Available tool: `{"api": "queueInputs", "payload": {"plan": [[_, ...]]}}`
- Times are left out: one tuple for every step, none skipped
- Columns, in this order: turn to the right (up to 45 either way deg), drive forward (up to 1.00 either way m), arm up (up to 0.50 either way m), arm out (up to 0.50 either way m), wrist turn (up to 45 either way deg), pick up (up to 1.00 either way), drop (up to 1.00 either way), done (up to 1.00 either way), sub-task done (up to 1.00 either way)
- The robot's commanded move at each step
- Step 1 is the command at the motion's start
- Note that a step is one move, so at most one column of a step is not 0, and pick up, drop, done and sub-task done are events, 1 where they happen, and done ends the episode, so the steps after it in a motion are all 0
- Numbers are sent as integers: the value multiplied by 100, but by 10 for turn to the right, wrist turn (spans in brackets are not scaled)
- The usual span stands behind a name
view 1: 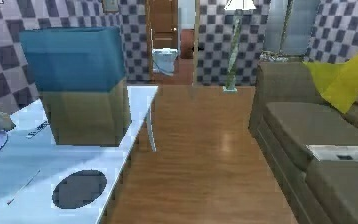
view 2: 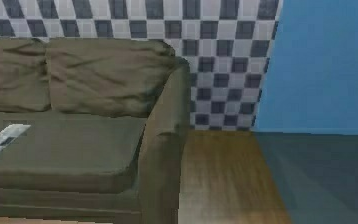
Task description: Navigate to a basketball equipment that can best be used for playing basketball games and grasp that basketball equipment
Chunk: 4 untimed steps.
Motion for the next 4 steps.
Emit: {"api": "queueInputs", "payload": {"plan": [[0,100,0,0,0,0,0,0,0],[0,100,0,0,0,0,0,0,0],[60,0,0,0,0,0,0,0,0],[0,5,0,0,0,0,0,0,0]]}}
